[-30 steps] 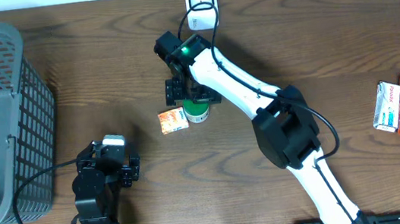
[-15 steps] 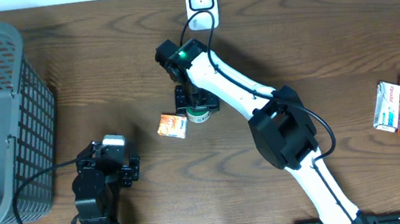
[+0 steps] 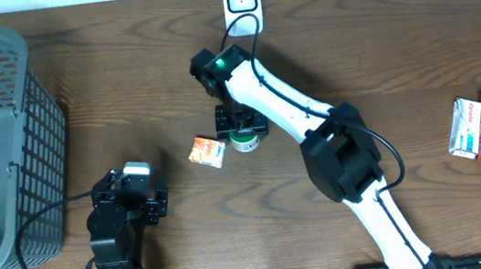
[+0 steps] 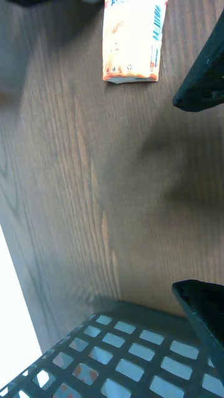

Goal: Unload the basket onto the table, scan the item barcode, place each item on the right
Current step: 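Lift the jar and carry it up to the white scanner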

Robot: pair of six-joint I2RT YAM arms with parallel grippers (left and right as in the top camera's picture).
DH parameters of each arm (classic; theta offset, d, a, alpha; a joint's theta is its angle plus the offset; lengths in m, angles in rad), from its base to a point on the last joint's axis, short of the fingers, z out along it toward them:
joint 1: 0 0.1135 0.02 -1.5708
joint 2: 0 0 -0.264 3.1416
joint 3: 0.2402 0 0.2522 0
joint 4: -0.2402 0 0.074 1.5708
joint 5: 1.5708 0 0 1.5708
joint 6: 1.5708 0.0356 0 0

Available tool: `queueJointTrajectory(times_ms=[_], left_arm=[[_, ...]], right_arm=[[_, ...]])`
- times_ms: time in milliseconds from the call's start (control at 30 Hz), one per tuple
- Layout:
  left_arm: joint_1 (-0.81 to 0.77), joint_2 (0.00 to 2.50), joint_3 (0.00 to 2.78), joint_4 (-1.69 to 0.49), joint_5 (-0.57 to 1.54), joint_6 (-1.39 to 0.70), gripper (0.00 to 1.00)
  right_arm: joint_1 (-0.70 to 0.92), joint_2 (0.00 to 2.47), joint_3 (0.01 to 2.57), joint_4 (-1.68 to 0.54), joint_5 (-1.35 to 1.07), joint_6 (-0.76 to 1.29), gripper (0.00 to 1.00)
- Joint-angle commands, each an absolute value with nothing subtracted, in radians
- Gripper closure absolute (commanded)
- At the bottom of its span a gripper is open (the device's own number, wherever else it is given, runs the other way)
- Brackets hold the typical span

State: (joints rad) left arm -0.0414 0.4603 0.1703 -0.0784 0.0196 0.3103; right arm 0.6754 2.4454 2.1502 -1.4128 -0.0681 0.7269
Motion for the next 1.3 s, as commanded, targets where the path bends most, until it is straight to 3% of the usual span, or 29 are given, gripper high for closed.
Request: queueJointTrajectory(times_ms=[0,300,600,767,933,1100,1267], left_arm=[[-0.044,0.456,0.172,-0.075,0.011,0.301,0.13],[-0.044,0.456,0.171,-0.075,0.011,0.301,0.13],[-0.044,0.456,0.172,-0.075,0.011,0.301,0.13],[-0.044,0.456,0.171,-0.075,0.011,0.301,0.13],[-0.044,0.456,0.172,-0.075,0.011,0.301,0.13],[-0.044,0.456,0.171,-0.075,0.011,0.301,0.13],[-0.044,0.456,0.172,-0.075,0.011,0.301,0.13]], right_arm=[[0.641,2.423,2.248,-1.464,-0.096,0.645,0.43],[0.542,2.401,2.405,-1.699,-0.22,0.469,0.43],[0.488,2.387,2.408,-1.699,-0.294,0.395,0.47],[0.491,2.387,2.408,-1.699,-0.413,0.342,0.38],[0.483,2.387,2.408,-1.699,-0.471,0.343,0.39],[0.471,2.387,2.408,-1.676,-0.286,0.344,0.43],[0.471,2.387,2.408,-1.517,-0.181,0.343,0.45]])
